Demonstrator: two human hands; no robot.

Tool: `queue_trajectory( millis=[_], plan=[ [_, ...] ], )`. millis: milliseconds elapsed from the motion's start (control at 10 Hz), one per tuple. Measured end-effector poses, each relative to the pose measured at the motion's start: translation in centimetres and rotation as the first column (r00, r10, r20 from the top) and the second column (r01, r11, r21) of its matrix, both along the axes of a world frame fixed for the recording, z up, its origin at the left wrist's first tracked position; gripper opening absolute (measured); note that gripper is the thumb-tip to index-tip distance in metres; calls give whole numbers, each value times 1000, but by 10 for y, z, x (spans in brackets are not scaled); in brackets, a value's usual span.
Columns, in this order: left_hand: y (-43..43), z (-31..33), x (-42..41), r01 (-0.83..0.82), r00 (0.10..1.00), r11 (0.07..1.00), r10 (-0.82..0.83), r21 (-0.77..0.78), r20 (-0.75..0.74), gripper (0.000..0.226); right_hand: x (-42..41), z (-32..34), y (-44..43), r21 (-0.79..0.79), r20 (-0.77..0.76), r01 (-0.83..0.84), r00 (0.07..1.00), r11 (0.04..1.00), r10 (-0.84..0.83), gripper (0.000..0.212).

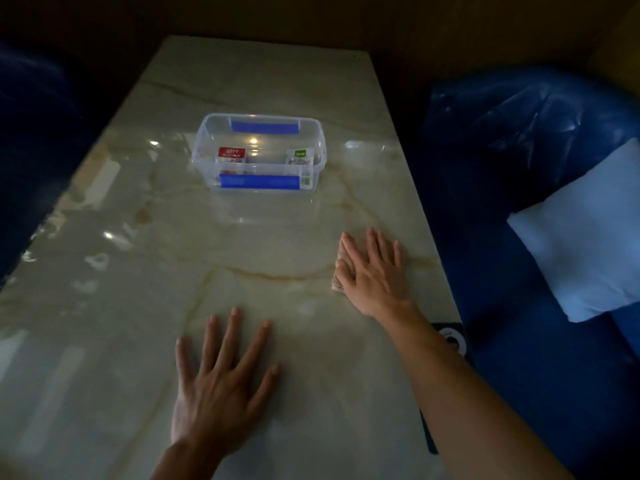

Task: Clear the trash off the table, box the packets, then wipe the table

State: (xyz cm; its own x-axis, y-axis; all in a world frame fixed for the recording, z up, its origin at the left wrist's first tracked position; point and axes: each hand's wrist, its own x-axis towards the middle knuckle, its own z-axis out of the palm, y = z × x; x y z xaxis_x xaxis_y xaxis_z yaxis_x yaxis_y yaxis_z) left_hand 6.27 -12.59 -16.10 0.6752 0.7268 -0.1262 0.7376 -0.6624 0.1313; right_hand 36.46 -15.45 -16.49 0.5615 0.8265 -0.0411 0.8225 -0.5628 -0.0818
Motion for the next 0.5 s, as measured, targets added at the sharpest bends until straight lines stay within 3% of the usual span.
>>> queue_trajectory(
  millis=[300, 500],
  plan=[
    [2, 3, -7, 19, 999, 999, -17, -48, 40, 66, -55, 0, -34, 239, 23, 17, 999, 971, -23, 55],
    [0, 18, -50, -29, 999, 997, 28, -76, -16, 72, -116, 15, -65, 116, -31, 13, 999, 993, -9, 49]
  ],
)
